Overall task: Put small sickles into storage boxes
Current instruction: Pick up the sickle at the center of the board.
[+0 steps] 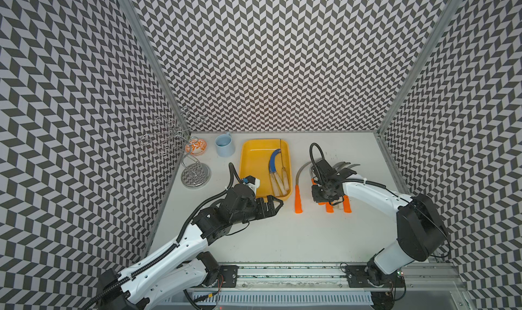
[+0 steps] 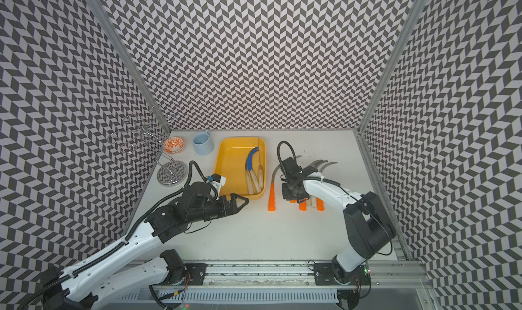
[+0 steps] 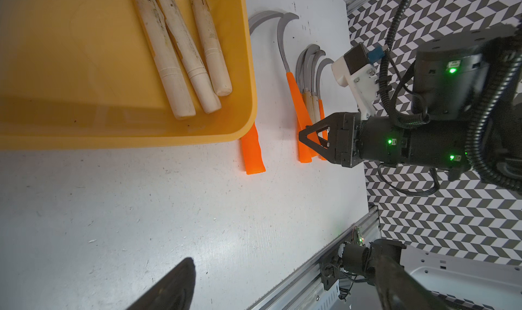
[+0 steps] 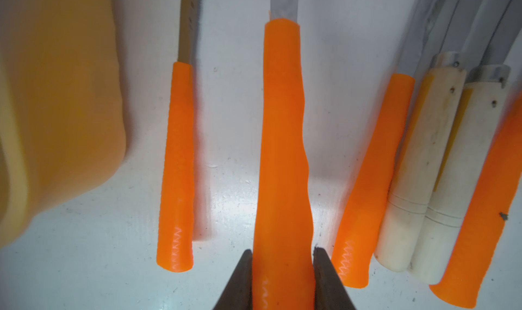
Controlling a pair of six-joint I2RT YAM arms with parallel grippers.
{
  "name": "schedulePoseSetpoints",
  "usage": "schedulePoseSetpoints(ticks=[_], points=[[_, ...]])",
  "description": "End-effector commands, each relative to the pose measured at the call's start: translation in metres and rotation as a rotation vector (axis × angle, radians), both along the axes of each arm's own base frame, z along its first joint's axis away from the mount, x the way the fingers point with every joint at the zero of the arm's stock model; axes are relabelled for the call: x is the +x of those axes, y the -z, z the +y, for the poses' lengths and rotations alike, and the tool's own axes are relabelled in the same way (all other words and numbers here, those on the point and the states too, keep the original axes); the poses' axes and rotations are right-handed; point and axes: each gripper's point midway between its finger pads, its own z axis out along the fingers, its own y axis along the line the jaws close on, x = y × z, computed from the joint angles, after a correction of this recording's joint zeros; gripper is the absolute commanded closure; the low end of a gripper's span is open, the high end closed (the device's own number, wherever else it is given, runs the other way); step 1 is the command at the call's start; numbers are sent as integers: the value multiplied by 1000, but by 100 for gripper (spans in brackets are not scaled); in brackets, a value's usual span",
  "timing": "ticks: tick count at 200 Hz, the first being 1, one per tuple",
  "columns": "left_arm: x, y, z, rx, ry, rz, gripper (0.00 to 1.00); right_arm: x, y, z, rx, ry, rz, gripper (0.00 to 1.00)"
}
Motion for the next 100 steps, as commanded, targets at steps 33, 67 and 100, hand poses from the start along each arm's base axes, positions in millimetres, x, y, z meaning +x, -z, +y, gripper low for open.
schedulePoseSetpoints(ticks=[33,67,100], points=[[5,-16,-1,-18,3,-33,0,6,-19,-10,29,11,-56,100],[8,-21,2,-8,-4,-47,0,10,-34,-6,49,4,-71,100],[16,-32,13,10,-23,-74,0,14,-51,4,88,-8,-93,100]])
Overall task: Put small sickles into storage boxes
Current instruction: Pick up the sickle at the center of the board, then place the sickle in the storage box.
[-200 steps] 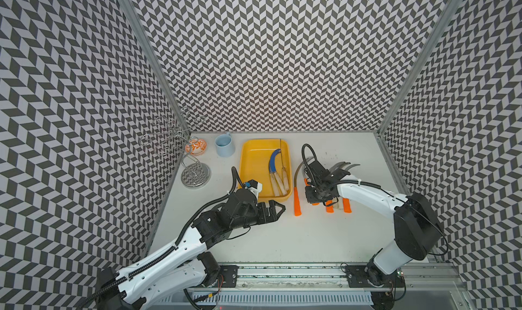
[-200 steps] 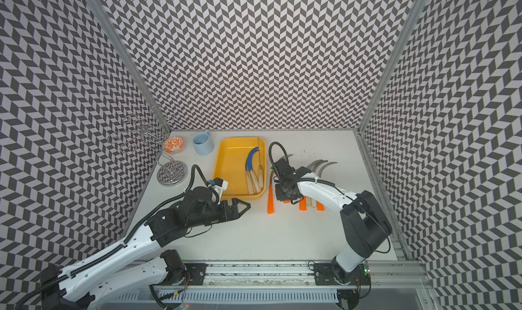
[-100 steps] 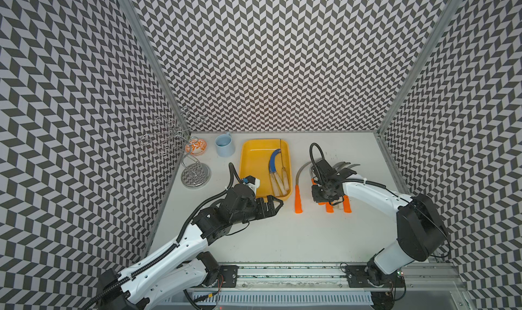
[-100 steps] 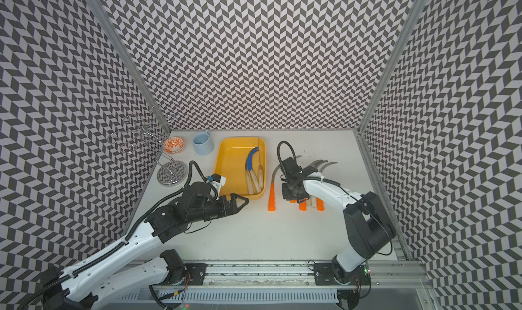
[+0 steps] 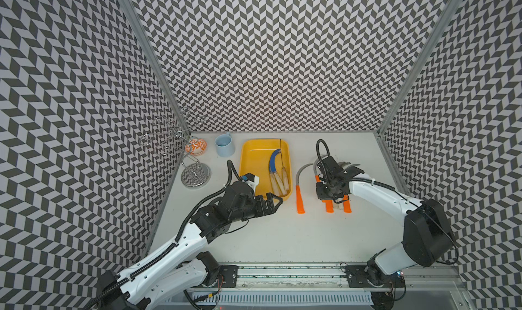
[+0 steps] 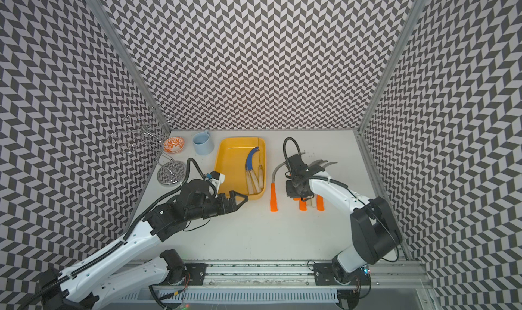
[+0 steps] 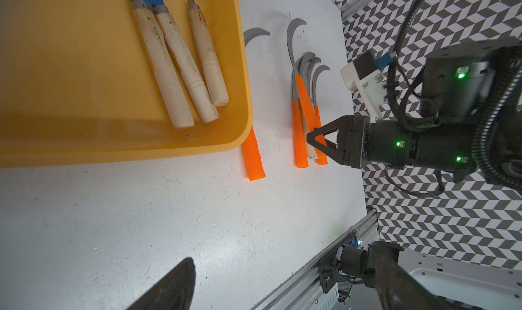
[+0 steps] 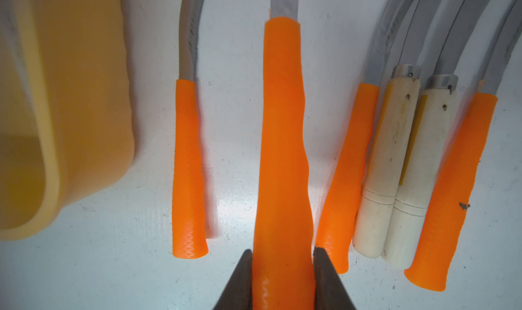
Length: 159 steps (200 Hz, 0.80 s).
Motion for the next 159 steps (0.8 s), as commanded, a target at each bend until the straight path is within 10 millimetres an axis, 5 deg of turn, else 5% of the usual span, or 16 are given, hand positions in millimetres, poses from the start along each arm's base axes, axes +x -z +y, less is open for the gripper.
schedulePoseSetpoints(ticks=[1,98,159], points=[[7,-16,8,13,-10,-41,0,11,-31,12,61,-18,-72,100],[37,-16,52,69,-100,-70,0,22,-77,94,173,-131,-123,100],[57,-9,92,72,-194,-66,0,33,-76,160,221,-225,-105,100]])
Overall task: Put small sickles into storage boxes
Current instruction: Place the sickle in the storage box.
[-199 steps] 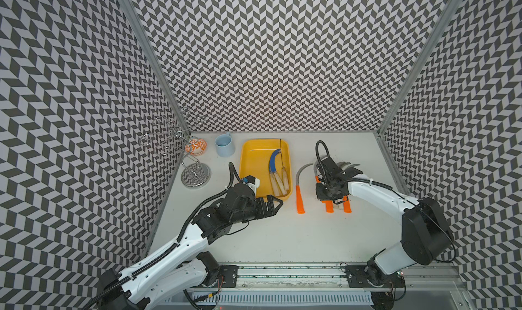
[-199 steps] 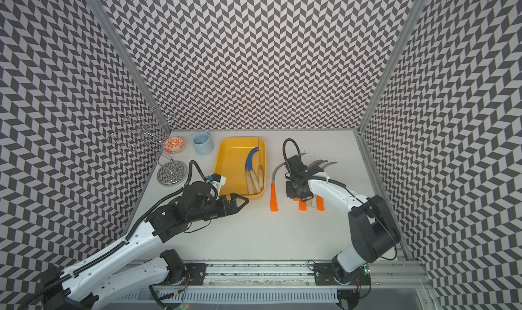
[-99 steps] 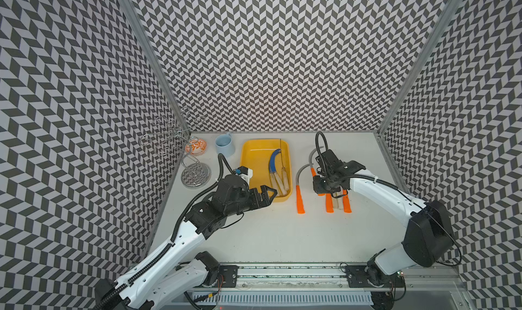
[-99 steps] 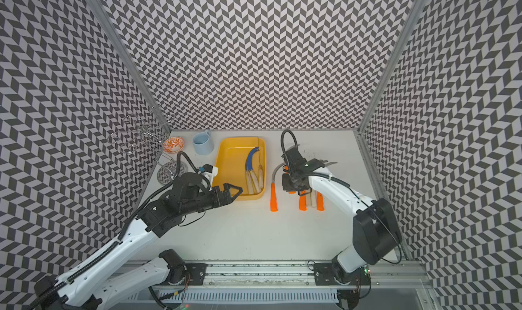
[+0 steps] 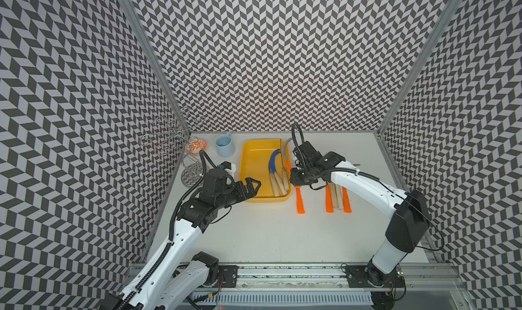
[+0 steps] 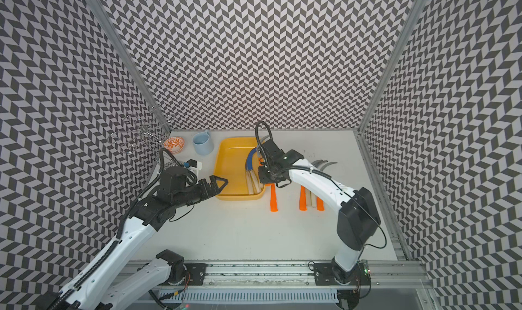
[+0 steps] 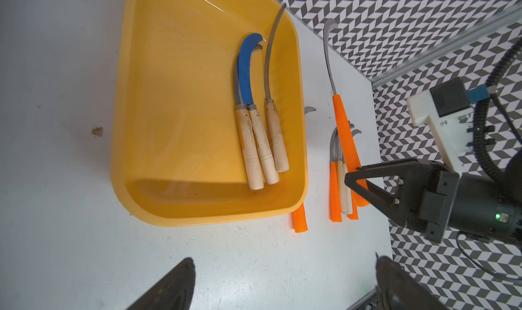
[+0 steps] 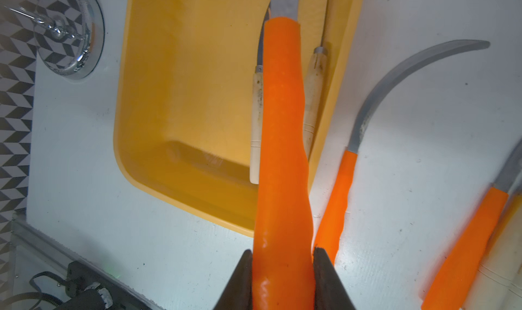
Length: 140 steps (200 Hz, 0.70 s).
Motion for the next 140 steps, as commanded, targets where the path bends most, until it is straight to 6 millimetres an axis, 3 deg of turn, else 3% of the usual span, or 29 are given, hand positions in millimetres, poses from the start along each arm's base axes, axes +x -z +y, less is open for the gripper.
schedulePoseSetpoints(ticks=[1,66,140], points=[[1,-2,10,4,4,-15,0,6,-2,26,36,-32,0,100],[8,13,25,-4,-63,2,0,22,26,93,138,-107,35,100],[4,23,33,10,-90,24,0,33,80,140,183,-126,104,100]])
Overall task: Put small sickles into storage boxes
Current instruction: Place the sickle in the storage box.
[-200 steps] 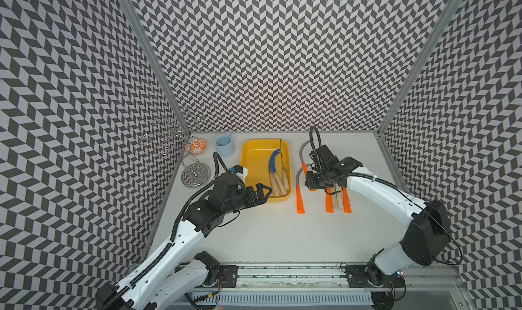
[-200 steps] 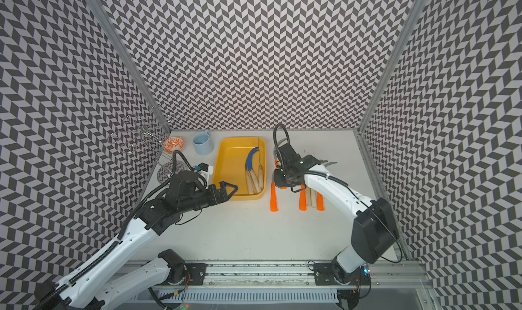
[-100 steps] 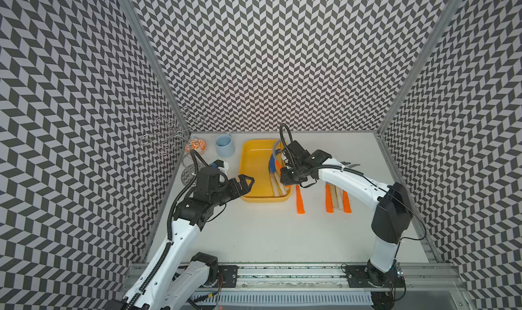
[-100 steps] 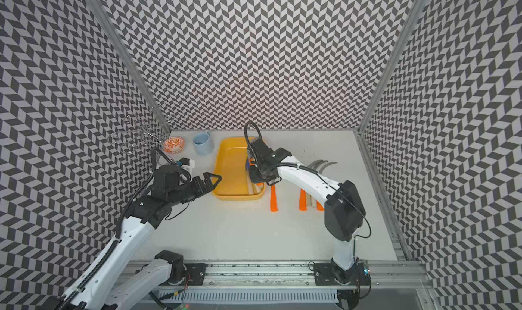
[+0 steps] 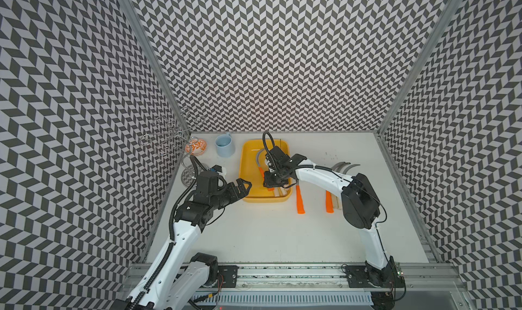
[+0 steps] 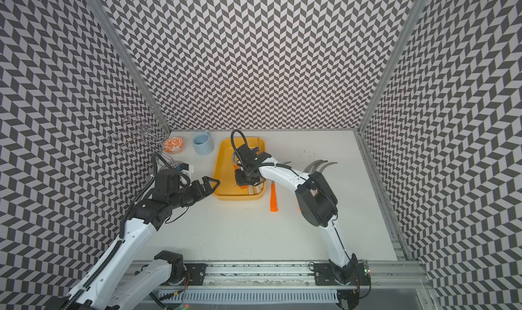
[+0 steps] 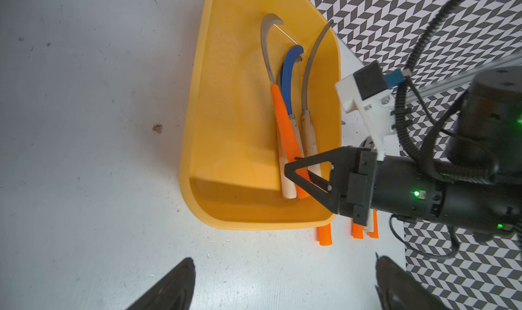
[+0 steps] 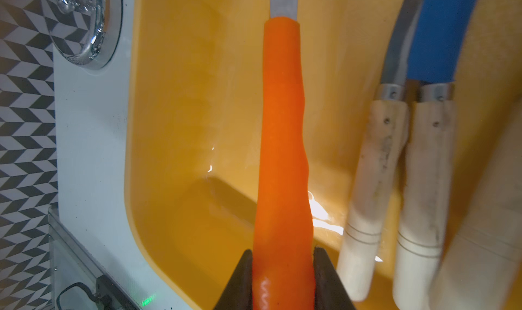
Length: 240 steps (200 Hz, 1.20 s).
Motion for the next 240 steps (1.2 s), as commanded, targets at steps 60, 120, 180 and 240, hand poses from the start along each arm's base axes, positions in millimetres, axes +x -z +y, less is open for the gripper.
schedulePoseSetpoints(ticks=[60,120,180,240], points=[[-7,-1,4,-1,-6,-11,0,11,14,41,75,-48,-5,67],[-8,-8,-1,-24,12,-5,0,11,-13,28,82,-45,-37,36],[1,6,-13,56,-2,87,0,15,-67,-30,102,35,-84,14],[29,17,-40,208,-56,189,0,9,-113,-107,68,132,-164,1]])
